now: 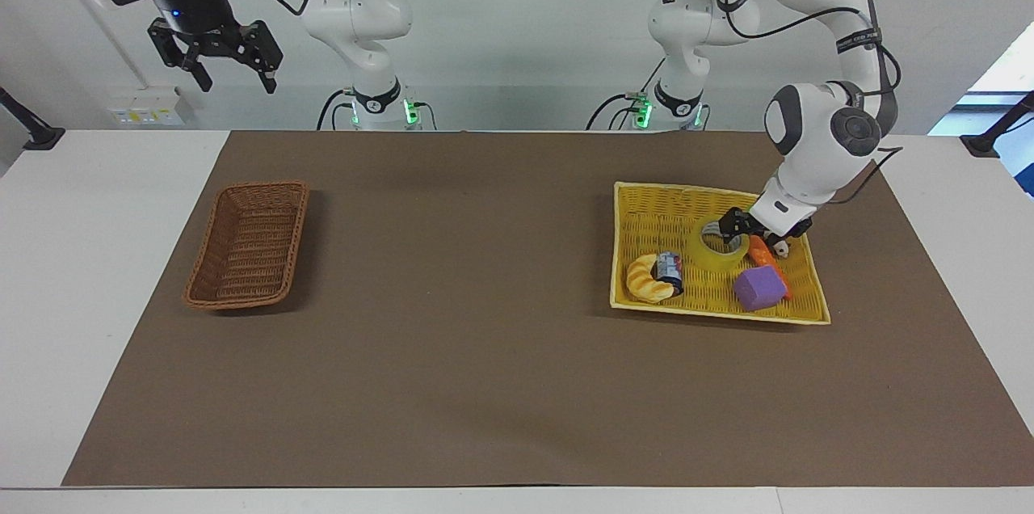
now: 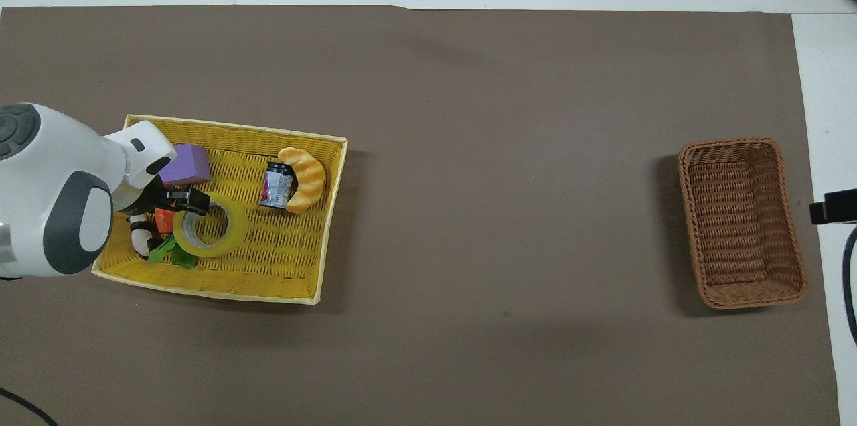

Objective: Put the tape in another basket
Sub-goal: 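Reach the left gripper down into the yellow tray and grasp the tape roll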

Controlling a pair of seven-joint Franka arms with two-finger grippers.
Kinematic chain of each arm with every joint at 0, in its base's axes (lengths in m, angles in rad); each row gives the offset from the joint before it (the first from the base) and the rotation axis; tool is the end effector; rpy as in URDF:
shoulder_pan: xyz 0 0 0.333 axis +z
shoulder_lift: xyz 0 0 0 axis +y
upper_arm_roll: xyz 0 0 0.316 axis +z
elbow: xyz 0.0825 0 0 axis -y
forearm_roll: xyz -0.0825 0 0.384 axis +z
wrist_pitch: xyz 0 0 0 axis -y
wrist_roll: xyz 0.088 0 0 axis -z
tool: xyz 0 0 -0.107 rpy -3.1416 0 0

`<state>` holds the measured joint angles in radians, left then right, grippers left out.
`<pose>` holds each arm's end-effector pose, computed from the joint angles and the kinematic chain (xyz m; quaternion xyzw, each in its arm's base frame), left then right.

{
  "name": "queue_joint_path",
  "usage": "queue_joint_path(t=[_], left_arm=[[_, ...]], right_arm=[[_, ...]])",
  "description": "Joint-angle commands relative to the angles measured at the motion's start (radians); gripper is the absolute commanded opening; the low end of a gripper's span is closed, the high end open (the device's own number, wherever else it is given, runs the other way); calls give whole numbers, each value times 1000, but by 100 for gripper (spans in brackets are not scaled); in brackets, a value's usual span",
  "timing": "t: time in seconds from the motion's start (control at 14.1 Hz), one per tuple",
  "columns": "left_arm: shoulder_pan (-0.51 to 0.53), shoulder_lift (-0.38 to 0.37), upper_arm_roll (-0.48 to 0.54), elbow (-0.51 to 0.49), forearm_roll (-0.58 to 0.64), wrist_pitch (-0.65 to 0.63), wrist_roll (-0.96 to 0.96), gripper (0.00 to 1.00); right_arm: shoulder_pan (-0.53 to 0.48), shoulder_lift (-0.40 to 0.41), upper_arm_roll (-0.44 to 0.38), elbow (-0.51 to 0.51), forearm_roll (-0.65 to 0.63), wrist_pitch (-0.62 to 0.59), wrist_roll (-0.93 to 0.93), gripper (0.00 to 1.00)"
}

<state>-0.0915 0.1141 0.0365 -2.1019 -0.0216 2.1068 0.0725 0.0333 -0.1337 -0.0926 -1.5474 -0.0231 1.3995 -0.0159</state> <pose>0.5493 -0.0315 0.3566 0.9968 -0.0576 -0.0545 0.0074 0.4914 -0.0360 0.6902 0.9997 -0.0231 -0.0076 0.0050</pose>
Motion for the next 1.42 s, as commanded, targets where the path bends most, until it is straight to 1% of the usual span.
queue_joint_path(t=[0.0,0.14,0.57,0.78,1.06,1.13,1.2,1.28,1.35], left_arm=[[-22,4,9,-53,-9,80,-11,65],[-34,2,9,-67,-9,94,-13,53],[-33,-2,8,-76,-11,94,-22,52],[-34,30,8,-84,-9,122,-22,51],[-34,33,9,-89,-11,125,-23,43],[-33,33,9,-89,-11,122,-23,35],[-31,33,9,-86,-11,118,-22,19],[-25,35,9,-76,-11,107,-22,8],[-25,35,9,-69,-11,93,-19,2]], right_arm=[[-7,-26,5,-28,-3,-4,10,100],[-7,-26,5,-28,-3,-4,10,100],[-10,-26,5,-30,-3,-4,8,100],[-13,-26,5,-28,-3,-7,10,100],[-13,-26,5,-28,-3,-8,10,100],[-15,-26,5,-28,-3,-8,10,100],[-15,-26,5,-28,-3,-8,10,100],[-15,-26,5,-28,-3,-8,10,100],[-15,-26,5,-28,-3,-10,10,100]])
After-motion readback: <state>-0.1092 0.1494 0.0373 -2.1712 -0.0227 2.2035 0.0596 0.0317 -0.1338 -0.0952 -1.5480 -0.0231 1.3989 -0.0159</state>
